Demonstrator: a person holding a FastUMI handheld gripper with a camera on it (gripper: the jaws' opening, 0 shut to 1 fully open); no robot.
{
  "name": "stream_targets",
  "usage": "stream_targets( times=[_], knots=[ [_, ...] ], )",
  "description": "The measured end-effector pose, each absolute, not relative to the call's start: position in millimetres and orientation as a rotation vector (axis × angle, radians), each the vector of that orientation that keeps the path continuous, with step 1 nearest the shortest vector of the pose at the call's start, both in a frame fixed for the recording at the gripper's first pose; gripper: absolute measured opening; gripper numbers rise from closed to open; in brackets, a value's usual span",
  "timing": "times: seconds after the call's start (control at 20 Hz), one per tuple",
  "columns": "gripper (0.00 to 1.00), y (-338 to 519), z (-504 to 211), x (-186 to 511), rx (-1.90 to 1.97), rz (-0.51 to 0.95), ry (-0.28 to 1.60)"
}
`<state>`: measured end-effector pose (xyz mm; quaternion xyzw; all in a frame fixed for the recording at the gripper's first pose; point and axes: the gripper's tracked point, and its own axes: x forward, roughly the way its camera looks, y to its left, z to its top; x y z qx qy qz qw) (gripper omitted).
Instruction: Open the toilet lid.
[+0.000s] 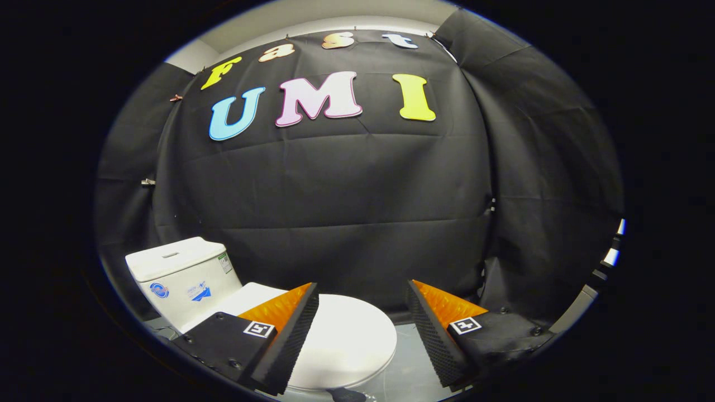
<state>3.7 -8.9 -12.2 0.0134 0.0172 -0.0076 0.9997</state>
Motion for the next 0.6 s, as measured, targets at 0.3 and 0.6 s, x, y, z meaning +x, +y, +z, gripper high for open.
stream_targets(
  times=[0.3, 0.6],
  knots=[
    [0.98, -9.1, -13.5, 3.5, 0.027, -0.016, 0.037],
    [0.98, -7.8, -16.2, 2.4, 0.037, -0.016, 0.046]
  ],
)
